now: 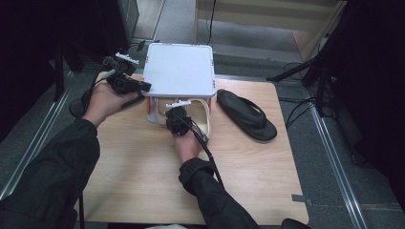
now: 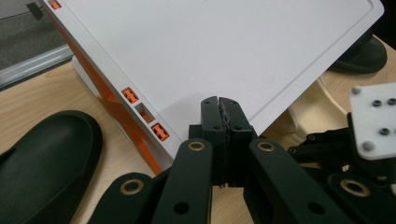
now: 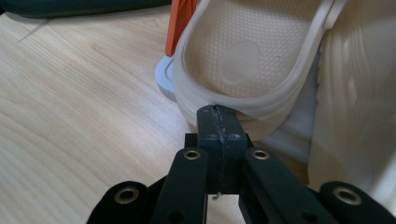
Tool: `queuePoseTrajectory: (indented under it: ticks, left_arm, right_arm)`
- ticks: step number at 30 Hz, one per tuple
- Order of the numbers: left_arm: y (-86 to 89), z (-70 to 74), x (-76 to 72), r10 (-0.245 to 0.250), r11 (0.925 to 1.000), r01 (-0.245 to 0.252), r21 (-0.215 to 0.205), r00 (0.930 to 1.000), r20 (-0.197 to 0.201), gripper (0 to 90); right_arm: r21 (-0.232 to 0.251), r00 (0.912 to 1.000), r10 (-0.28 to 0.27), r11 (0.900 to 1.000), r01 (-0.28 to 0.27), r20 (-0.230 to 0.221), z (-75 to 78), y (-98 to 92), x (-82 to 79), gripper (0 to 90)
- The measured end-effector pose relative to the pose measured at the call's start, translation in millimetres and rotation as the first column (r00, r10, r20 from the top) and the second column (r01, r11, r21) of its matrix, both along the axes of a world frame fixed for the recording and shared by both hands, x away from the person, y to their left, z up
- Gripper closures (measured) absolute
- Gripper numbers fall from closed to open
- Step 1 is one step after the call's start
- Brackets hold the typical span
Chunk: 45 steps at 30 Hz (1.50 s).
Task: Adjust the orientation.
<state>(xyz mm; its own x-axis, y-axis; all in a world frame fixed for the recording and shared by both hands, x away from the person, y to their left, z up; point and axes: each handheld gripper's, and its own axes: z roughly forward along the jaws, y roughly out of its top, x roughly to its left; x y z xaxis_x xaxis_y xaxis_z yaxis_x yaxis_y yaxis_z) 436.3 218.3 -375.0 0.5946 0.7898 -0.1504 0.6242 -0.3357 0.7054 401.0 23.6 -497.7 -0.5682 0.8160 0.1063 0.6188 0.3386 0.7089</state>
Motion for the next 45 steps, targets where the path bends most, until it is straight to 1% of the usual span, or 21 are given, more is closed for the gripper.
queuePoseTrajectory:
  ticks: [2, 4, 6, 8, 10, 12, 15, 19, 24, 30, 33, 36, 38, 40, 41, 42, 45]
  left_arm:
    - [0.2, -0.2, 0.1, -0.002, 1.0000, 0.002, -0.002, 1.0000, 0.000, 90.0]
    - [1.0, 0.1, 0.5, -0.005, 1.0000, 0.005, -0.006, 1.0000, -0.006, 90.0]
    - [1.1, -0.4, 0.5, -0.003, 0.9999, 0.003, -0.010, 1.0000, -0.002, 90.0]
    - [1.0, -0.4, 0.7, -0.003, 0.9999, 0.003, -0.010, 1.0000, -0.003, 90.0]
    - [0.8, 0.1, 0.6, -0.005, 1.0000, 0.005, -0.005, 1.0000, -0.006, 90.0]
    - [0.6, 0.0, 0.5, -0.004, 1.0000, 0.004, -0.005, 1.0000, -0.004, 90.0]
    - [0.6, 0.1, 0.7, -0.003, 1.0000, 0.003, -0.008, 1.0000, -0.007, 90.0]
    - [0.8, -0.2, 0.5, 0.000, 1.0000, 0.000, -0.009, 1.0000, -0.005, 90.0]
    - [1.6, -0.4, 0.9, -0.001, 0.9999, 0.001, -0.015, 1.0000, -0.010, 90.0]
    - [1.1, -0.1, 0.7, -0.001, 0.9999, 0.001, -0.011, 1.0000, -0.007, 90.0]
    - [0.9, -0.1, 0.7, 0.000, 1.0000, 0.000, -0.010, 1.0000, -0.007, 90.0]
    - [0.8, 0.0, 0.6, 0.001, 1.0000, -0.001, -0.009, 1.0000, -0.006, 90.0]
    - [1.0, 0.0, 0.7, 0.000, 0.9999, -0.001, -0.010, 1.0000, -0.008, 90.0]
    - [0.9, 0.0, 0.8, 0.001, 0.9999, -0.001, -0.011, 1.0000, -0.010, 90.0]
    - [0.9, 0.0, 0.8, 0.001, 0.9999, -0.001, -0.011, 0.9999, -0.010, 90.0]
    - [0.9, 0.1, 0.8, 0.001, 0.9999, -0.001, -0.010, 0.9999, -0.010, 90.0]
    - [0.8, 0.1, 0.4, 0.003, 1.0000, -0.003, -0.007, 1.0000, -0.007, 90.0]
  right_arm:
    - [0.000, 1.0000, -0.003, 1.000, 0.003, -0.001, -0.8, 0.4, 3.3, 90.0]
    - [0.019, 0.9999, -0.001, 1.000, 0.002, -0.013, -1.5, -0.6, 5.3, 90.0]
    - [0.034, 0.9995, 0.008, 0.999, -0.007, -0.031, -0.1, -2.7, 4.3, 90.0]
    - [0.054, 0.9994, 0.022, 0.998, -0.021, -0.026, 2.3, -5.2, 1.9, 90.0]
    - [0.065, 0.9989, 0.042, 0.997, -0.040, -0.020, 6.9, -8.6, -2.2, 90.0]
    - [0.072, 0.9988, 0.049, 0.996, -0.048, -0.010, 11.2, -11.5, -7.0, 90.0]
    - [0.097, 0.9975, 0.071, 0.993, -0.071, 0.008, 17.6, -18.0, -16.8, 90.0]
    - [0.120, 0.9948, 0.102, 0.988, -0.102, 0.008, 21.4, -26.5, -31.4, 90.0]
    - [0.120, 0.9906, 0.134, 0.983, -0.136, 0.026, 23.8, -43.9, -50.4, 90.0]
    - [0.128, 0.9913, 0.131, 0.983, -0.132, 0.015, 22.3, -70.9, -64.5, 90.0]
    - [0.114, 0.9911, 0.131, 0.985, -0.133, 0.020, 21.2, -83.2, -70.3, 90.0]
    - [0.115, 0.9922, 0.123, 0.986, -0.124, 0.019, 19.1, -95.6, -75.1, 90.0]
    - [0.105, 0.9932, 0.115, 0.988, -0.116, 0.021, 16.8, -102.9, -77.9, 90.0]
    - [0.109, 0.9937, 0.110, 0.988, -0.111, 0.023, 13.1, -109.8, -80.1, 90.0]
    - [0.115, 0.9941, 0.106, 0.988, -0.108, 0.021, 11.1, -112.4, -81.2, 90.0]
    - [0.112, 0.9945, 0.104, 0.988, -0.105, 0.014, 9.4, -114.4, -82.2, 90.0]
    - [0.107, 0.9944, 0.104, 0.989, -0.105, 0.015, 6.4, -119.2, -84.9, 90.0]
